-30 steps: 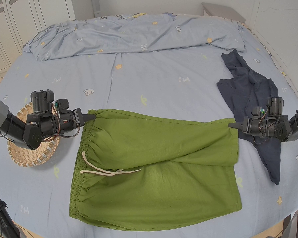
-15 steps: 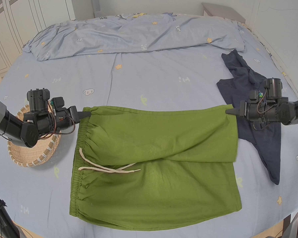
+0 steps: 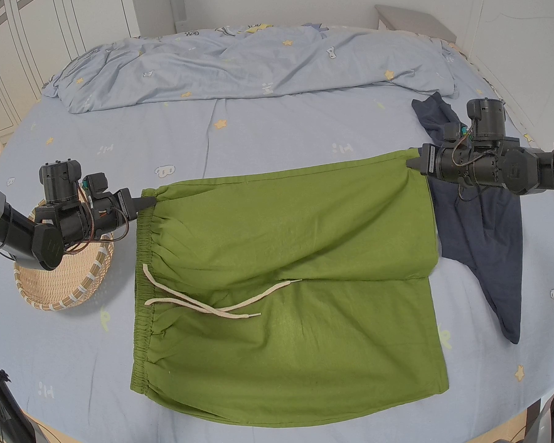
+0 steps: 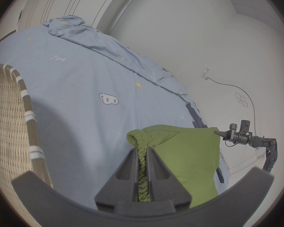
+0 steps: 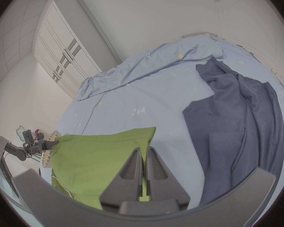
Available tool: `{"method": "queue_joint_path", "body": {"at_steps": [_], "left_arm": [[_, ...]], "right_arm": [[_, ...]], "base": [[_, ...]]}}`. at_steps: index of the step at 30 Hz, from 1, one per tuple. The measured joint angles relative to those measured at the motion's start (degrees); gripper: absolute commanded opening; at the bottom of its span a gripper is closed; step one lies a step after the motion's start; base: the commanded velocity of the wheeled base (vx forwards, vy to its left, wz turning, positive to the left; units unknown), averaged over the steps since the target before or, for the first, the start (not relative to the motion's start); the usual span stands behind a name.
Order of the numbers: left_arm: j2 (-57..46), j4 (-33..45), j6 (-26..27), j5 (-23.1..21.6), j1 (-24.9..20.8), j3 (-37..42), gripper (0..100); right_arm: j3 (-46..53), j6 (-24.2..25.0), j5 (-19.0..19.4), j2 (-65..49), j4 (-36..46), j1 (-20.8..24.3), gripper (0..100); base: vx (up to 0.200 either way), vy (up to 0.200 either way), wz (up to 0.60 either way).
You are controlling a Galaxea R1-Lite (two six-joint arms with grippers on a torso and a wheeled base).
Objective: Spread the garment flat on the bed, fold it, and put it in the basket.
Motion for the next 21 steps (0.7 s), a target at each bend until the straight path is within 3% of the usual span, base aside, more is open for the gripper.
{"method": "queue_joint_path", "body": {"at_steps": [21], "left_arm": [[2.7,-1.0,0.3,1.1,1.3,-3.2,0]], "right_arm": [[-16.0,-1.7,-2.2,10.2,0.6,2.3,0]], "base": [[0.0,0.0,0.0]]}}
